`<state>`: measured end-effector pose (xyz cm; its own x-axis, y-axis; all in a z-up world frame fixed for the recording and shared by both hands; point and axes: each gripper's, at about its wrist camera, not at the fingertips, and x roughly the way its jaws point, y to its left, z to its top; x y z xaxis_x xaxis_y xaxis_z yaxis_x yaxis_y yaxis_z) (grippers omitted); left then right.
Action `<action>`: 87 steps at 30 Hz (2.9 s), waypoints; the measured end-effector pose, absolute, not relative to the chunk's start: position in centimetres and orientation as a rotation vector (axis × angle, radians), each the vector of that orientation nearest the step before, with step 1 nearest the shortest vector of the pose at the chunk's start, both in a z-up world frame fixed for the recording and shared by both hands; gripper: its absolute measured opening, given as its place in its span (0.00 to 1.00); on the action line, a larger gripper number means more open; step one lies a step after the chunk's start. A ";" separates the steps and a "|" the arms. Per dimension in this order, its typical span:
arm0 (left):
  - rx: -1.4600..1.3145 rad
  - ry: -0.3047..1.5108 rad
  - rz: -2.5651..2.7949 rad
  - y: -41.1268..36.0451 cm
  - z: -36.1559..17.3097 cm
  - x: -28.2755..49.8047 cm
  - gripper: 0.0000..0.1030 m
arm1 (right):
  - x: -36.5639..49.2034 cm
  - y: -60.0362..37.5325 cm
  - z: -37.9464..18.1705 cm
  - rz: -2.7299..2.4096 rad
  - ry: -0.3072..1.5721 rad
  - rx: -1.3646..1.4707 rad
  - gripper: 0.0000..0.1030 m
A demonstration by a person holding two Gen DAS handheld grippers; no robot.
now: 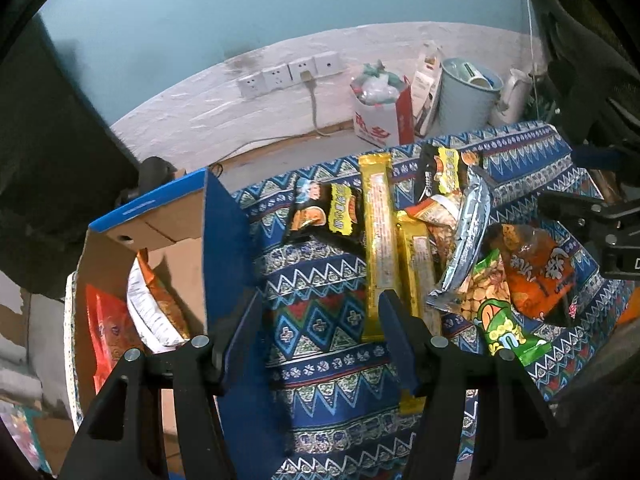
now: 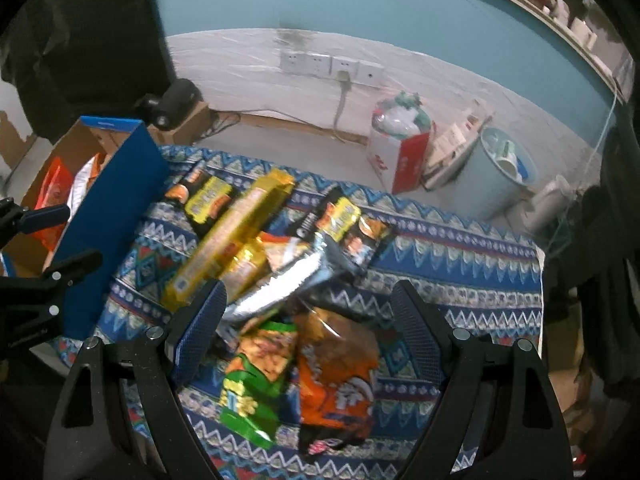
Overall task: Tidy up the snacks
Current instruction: 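Move both tools back over the snack pile, then grasp the yellow snack bar with the left tool while the right grasps the orange chip bag, then lift the yellow bar with the left tool while the right lifts the orange chip bag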
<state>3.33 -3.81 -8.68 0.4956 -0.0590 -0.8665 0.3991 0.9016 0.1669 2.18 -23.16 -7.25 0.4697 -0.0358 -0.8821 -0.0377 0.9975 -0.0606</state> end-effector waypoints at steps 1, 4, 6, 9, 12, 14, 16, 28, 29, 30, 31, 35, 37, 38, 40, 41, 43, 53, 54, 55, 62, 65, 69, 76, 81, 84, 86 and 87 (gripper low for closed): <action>0.375 1.027 -0.286 -4.1 -8.9 3.5 0.60 | 2.1 -23.5 -7.5 -0.005 1.088 -0.073 0.81; 0.382 1.044 -0.287 -4.6 -9.6 3.8 0.60 | 1.8 -24.3 -8.7 -0.017 1.117 -0.068 0.81; 0.387 1.056 -0.286 -4.9 -10.0 4.1 0.60 | 1.7 -24.8 -9.5 -0.025 1.136 -0.071 0.81; 0.388 1.080 -0.287 -5.2 -10.7 4.5 0.60 | 1.7 -25.6 -10.9 -0.034 1.173 -0.061 0.81; 0.385 1.105 -0.293 -5.3 -11.5 4.7 0.60 | 1.4 -26.4 -12.3 -0.042 1.216 -0.041 0.81; 0.394 1.115 -0.297 -5.5 -11.9 4.7 0.60 | 1.3 -26.9 -13.4 -0.041 1.249 -0.030 0.81; 0.405 1.123 -0.299 -5.6 -12.3 4.7 0.60 | 1.2 -27.2 -14.4 -0.046 1.278 -0.028 0.81; 0.399 1.182 -0.300 -6.6 -14.5 6.7 0.62 | 0.8 -27.5 -20.2 -0.029 1.434 -0.019 0.81; 0.399 1.184 -0.300 -6.7 -14.7 6.9 0.62 | 0.8 -27.4 -20.5 -0.023 1.440 -0.017 0.81; 0.402 1.186 -0.298 -6.9 -14.9 7.1 0.62 | 0.8 -27.3 -20.8 -0.018 1.444 -0.018 0.81; 0.401 1.190 -0.297 -7.0 -15.0 7.3 0.62 | 0.8 -27.2 -21.0 -0.014 1.447 -0.021 0.81; 0.379 1.214 -0.304 -7.7 -15.6 8.2 0.62 | 0.6 -26.8 -22.4 0.011 1.470 -0.042 0.81; 0.374 1.218 -0.305 -8.1 -15.8 8.6 0.62 | 0.6 -26.8 -22.8 0.025 1.475 -0.040 0.78; 0.373 1.218 -0.306 -8.3 -15.8 8.8 0.62 | 0.6 -26.8 -22.9 0.044 1.477 -0.027 0.69; 0.372 1.214 -0.306 -8.7 -16.0 9.3 0.62 | 0.6 -26.9 -23.1 0.051 1.469 -0.020 0.57; 0.371 1.214 -0.305 -8.9 -16.1 9.5 0.62 | 0.6 -27.1 -23.0 0.058 1.465 -0.017 0.53; 0.361 1.217 -0.303 -9.1 -16.4 10.1 0.62 | 0.5 -27.5 -22.8 0.046 1.449 -0.013 0.44; 0.283 1.255 -0.323 -10.1 -18.1 12.3 0.62 | 1.2 -31.1 -20.4 -0.050 1.353 0.066 0.43; 0.277 1.258 -0.326 -10.2 -18.2 12.4 0.62 | 1.3 -31.3 -20.5 -0.054 1.349 0.072 0.43; 0.271 1.260 -0.327 -10.4 -18.4 12.5 0.62 | 1.4 -31.5 -20.5 -0.058 1.345 0.078 0.43; 0.194 1.286 -0.354 -10.6 -19.6 13.4 0.51 | 2.1 -33.3 -20.3 -0.057 1.341 0.089 0.43; 0.147 1.284 -0.377 -10.3 -19.6 13.7 0.39 | 2.4 -32.8 -19.9 -0.059 1.335 0.093 0.43; 0.166 1.276 -0.392 -10.5 -20.0 13.7 0.29 | 2.8 -32.8 -19.3 -0.058 1.320 0.097 0.43; 0.254 1.230 -0.377 -10.9 -19.4 12.2 0.27 | 2.7 -32.6 -18.6 -0.065 1.294 0.096 0.43; 0.275 1.178 -0.365 -10.4 -18.1 10.9 0.27 | 2.8 -32.6 -17.6 -0.074 1.266 0.092 0.43; 0.287 1.144 -0.364 -10.1 -16.9 10.1 0.27 | 2.8 -32.3 -16.9 -0.076 1.248 0.085 0.43; 0.295 1.127 -0.365 -10.0 -16.2 9.5 0.27 | 2.7 -32.2 -16.5 -0.078 1.239 0.082 0.43; 0.300 1.117 -0.364 -9.9 -15.8 9.2 0.27 | 2.7 -32.2 -16.3 -0.079 1.236 0.081 0.43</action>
<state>9.23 -9.91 -15.79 0.3902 -0.1328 -0.9111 0.4287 0.9020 0.0521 2.66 -32.21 -16.29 0.3268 -0.0163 -0.9450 0.1038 0.9944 0.0188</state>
